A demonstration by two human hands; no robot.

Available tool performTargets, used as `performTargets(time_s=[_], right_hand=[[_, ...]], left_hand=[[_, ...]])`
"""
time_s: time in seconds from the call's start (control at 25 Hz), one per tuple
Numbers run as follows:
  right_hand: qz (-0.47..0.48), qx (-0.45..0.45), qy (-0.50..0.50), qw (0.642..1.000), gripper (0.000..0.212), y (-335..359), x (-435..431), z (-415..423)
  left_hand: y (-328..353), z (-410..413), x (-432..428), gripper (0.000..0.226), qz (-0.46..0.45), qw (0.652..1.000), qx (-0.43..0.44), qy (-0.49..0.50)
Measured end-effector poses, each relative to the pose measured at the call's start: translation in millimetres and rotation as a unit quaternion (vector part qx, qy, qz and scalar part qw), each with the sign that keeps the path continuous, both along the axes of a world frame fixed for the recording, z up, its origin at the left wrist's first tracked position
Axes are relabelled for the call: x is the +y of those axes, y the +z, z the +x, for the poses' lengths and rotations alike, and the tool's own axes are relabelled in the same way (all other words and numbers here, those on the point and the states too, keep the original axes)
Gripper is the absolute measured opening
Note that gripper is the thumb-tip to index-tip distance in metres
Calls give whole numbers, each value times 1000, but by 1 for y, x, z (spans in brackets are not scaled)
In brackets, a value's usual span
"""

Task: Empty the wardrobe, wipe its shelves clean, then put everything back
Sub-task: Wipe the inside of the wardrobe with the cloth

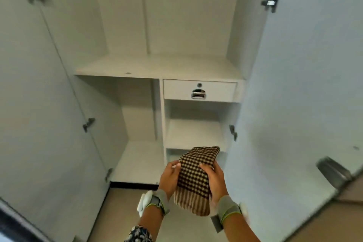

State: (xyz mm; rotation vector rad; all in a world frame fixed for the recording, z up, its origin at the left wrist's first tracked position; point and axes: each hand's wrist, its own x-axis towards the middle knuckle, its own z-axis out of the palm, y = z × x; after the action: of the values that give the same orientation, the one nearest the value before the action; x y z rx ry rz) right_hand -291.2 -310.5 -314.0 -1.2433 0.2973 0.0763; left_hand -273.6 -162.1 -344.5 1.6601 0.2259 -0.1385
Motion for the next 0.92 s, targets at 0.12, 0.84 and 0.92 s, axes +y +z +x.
performTargets(time_s=[0.12, 0.84, 0.92], right_hand=[[-1, -30, 31, 999, 31, 27, 47, 81], [-303, -252, -86, 915, 42, 198, 254, 488], [-348, -230, -33, 908, 47, 189, 288, 532]], left_hand=[[27, 72, 49, 23, -11, 999, -36, 32], [163, 439, 316, 20, 116, 956, -214, 164], [165, 472, 346, 23, 187, 937, -230, 188]])
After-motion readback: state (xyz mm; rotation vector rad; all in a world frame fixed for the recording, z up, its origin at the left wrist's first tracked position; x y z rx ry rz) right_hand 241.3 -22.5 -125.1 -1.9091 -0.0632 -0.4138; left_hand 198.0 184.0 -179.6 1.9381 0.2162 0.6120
